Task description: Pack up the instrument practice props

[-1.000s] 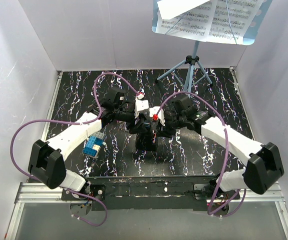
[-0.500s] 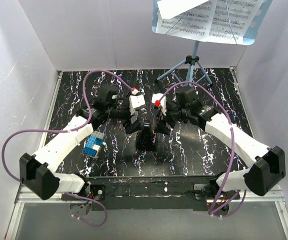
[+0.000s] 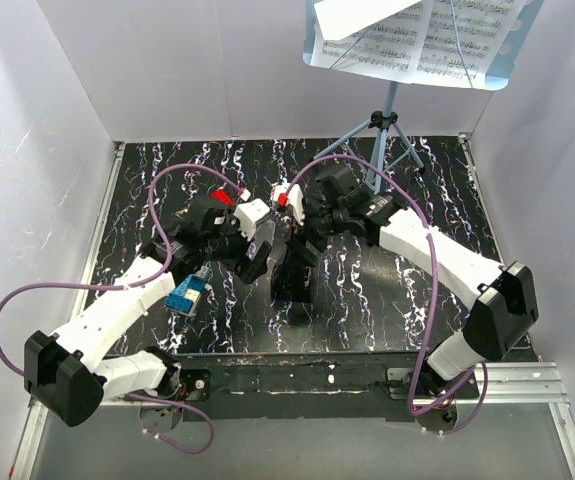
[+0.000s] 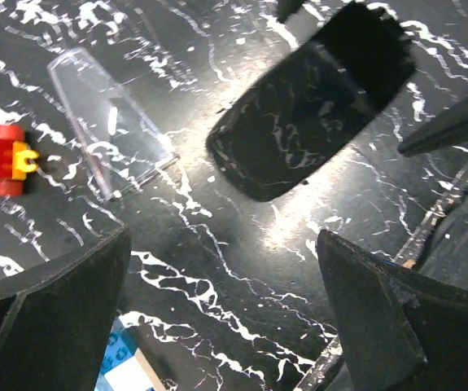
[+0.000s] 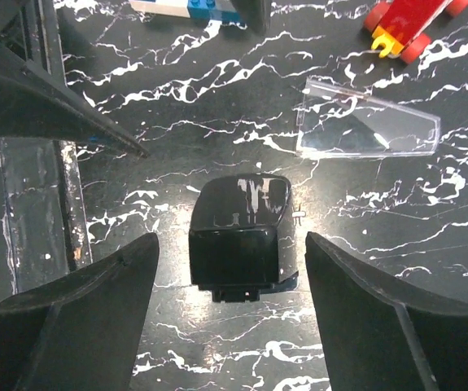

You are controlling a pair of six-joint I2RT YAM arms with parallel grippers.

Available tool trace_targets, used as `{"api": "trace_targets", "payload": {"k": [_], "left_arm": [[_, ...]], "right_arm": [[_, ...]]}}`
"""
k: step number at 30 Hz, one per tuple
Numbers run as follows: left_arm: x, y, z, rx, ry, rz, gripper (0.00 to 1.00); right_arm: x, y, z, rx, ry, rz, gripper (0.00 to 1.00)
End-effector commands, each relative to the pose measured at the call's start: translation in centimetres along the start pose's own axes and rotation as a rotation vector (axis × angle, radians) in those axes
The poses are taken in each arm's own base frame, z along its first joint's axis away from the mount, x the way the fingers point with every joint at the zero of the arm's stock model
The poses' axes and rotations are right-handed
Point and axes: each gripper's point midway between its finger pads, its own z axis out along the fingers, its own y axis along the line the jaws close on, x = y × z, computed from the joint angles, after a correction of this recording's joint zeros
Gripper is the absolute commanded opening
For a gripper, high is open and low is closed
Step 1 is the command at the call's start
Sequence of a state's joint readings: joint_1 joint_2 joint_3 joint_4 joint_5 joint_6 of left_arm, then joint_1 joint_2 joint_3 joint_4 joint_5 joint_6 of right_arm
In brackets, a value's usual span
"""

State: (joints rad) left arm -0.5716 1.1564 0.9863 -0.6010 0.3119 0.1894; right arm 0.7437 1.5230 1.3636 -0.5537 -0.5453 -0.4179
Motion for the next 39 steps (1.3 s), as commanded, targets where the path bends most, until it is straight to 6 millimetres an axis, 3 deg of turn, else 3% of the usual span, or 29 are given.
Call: {"api": "trace_targets", "payload": {"k": [1, 4, 10, 16, 20, 26, 32, 36, 39], "left_arm": [[0.0, 2.4, -0.7, -0.156, -0.015, -0.033, 0.98], [0.4, 2.5, -0.8, -0.182, -0.012, -0.08, 0.98], [1.1, 1.0, -0.5, -0.107, -0.008, -0.143, 0.98], [1.5, 2.5, 0.4, -0.141, 0.0, -0.2, 0.98], [1.8, 2.8, 1.5, -0.109, 0.003, -0.261, 0.98], [1.8, 4.3, 4.2, -0.125, 0.035, -0.273, 0.98], [2.9, 6.8, 7.0, -0.221, 0.096, -0.323, 0.98], [3.5, 7.8, 8.6, -0.251, 0.12, -0.35, 0.98], [3.6, 8.2, 9.7, -0.247, 0.131, -0.352, 0.98]], "right_arm": [[-0.8, -0.4, 0.2, 0.049, 0.017, 0.001, 0.79], [-0.4, -0.7, 0.3, 0.064, 0.041, -0.008, 0.74], [0.1, -1.7, -0.1, 0.109, 0.072, -0.075, 0.56], [0.7, -3.5, -0.3, 0.132, 0.094, -0.163, 0.42], [0.0, -6.5, -1.3, 0.195, 0.092, -0.191, 0.35], [-0.3, -11.8, -3.7, 0.29, 0.072, -0.158, 0.34], [0.5, -13.7, -3.8, 0.287, 0.07, -0.13, 0.4], [-0.9, -14.0, -4.5, 0.314, 0.052, -0.082, 0.71], [-3.3, -14.3, -6.3, 0.38, 0.004, -0.048, 0.82]]}}
